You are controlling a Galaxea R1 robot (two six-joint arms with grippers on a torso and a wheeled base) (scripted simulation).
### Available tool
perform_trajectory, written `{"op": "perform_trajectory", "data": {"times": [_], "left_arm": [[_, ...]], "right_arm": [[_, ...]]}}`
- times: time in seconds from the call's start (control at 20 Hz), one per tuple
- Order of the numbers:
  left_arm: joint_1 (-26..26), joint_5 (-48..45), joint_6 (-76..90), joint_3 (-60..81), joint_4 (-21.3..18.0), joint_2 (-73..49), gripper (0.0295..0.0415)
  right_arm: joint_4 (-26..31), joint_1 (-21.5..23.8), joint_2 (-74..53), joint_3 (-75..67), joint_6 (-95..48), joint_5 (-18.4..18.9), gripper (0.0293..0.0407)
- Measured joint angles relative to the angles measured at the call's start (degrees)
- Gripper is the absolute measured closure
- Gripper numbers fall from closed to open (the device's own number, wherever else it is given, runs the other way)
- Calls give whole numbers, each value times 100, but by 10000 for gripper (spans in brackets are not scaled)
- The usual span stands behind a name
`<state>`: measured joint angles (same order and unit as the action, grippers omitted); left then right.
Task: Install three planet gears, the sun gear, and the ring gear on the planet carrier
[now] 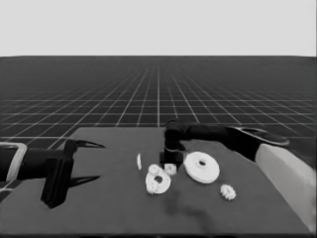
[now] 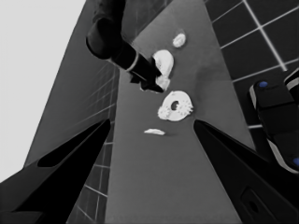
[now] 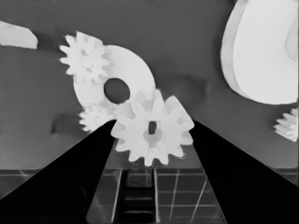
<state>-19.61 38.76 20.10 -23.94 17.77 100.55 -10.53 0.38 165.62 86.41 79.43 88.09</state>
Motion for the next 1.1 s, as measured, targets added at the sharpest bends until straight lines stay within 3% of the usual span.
{"op": "perform_trajectory", "data": {"times": [0.2,0.3,0.4,0.7,0.8,0.85,1.1], "left_arm": [[0,0,0,0,0,0,326],[0,0,0,0,0,0,326],[0,0,0,0,0,0,326],[0,0,0,0,0,0,326],[0,0,0,0,0,0,326],[0,0,0,0,0,0,326],[0,0,0,0,0,0,326]], "right_arm": [[8,-1,126,214,-86,-14,387],[-562,-594,219,547,-290,-187,387],[-744,-801,269,725,-393,-273,387],[-832,-890,298,821,-446,-322,388],[-835,-892,299,823,-448,-324,328],[-836,-892,299,824,-448,-325,319],[-836,-892,299,825,-448,-325,315]]}}
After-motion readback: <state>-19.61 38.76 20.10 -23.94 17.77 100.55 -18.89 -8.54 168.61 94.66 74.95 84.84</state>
